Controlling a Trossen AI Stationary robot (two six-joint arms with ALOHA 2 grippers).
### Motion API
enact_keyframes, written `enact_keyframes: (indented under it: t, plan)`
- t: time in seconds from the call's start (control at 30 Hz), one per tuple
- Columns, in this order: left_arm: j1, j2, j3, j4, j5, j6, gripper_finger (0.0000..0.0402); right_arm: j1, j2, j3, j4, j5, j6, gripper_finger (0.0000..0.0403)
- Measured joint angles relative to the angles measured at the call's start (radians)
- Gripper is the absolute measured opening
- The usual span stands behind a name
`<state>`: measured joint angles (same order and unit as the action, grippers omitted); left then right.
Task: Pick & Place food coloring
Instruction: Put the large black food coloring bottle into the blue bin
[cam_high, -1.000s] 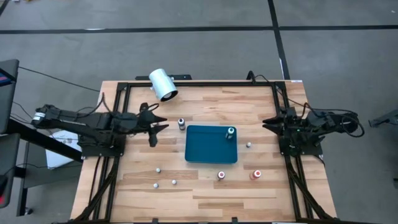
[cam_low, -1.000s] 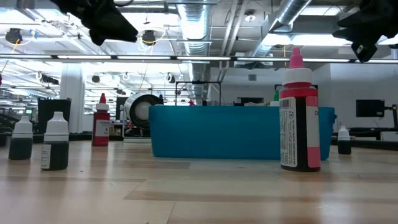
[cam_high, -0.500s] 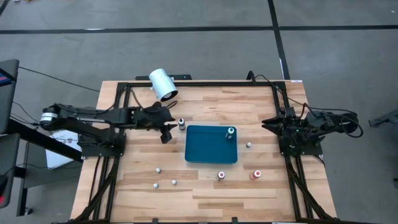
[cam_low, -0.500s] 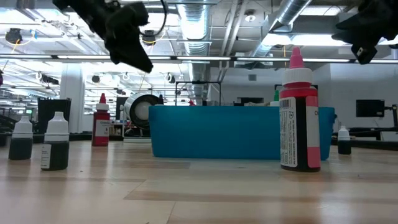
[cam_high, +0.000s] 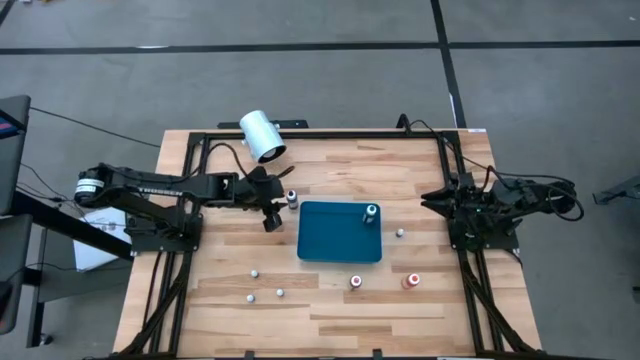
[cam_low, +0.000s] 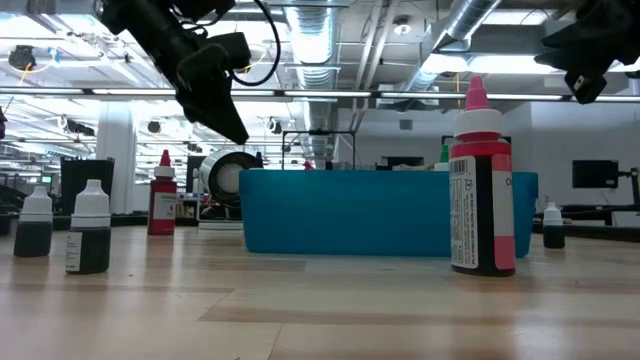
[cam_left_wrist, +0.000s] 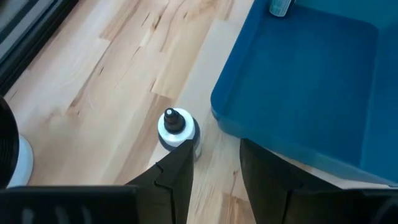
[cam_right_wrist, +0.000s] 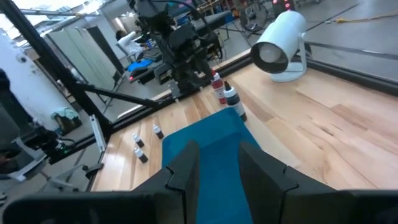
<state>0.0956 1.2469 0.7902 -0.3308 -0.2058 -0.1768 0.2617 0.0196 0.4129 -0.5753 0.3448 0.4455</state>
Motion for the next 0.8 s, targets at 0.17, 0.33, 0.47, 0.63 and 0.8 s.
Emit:
enact_keyframes:
  t: [0.17,0.33,0.47,0.63,0.8]
  plan:
    - [0.000,-0.003,0.000,-0.001,0.000,0.000,0.0122,0.000,0.000,-0.037,0.033,-0.009,-0.054,0.0098]
    - [0.000,-0.003,0.000,-0.001,0.000,0.000,0.0122,0.000,0.001,-0.124,0.160,-0.092,-0.136,0.0098]
    - [0.000,-0.003,0.000,-0.001,0.000,0.000,0.0122,0.000,0.000,-0.182,0.270,-0.162,-0.209,0.0098]
    - [0.000,-0.003,0.000,-0.001,0.011,0.008,0.0122,0.000,0.000,-0.197,0.267,-0.163,-0.211,0.0098]
    - [0.000,-0.003,0.000,-0.001,-0.001,0.041,0.0122,0.000,0.000,-0.210,0.266,-0.163,-0.210,0.0098]
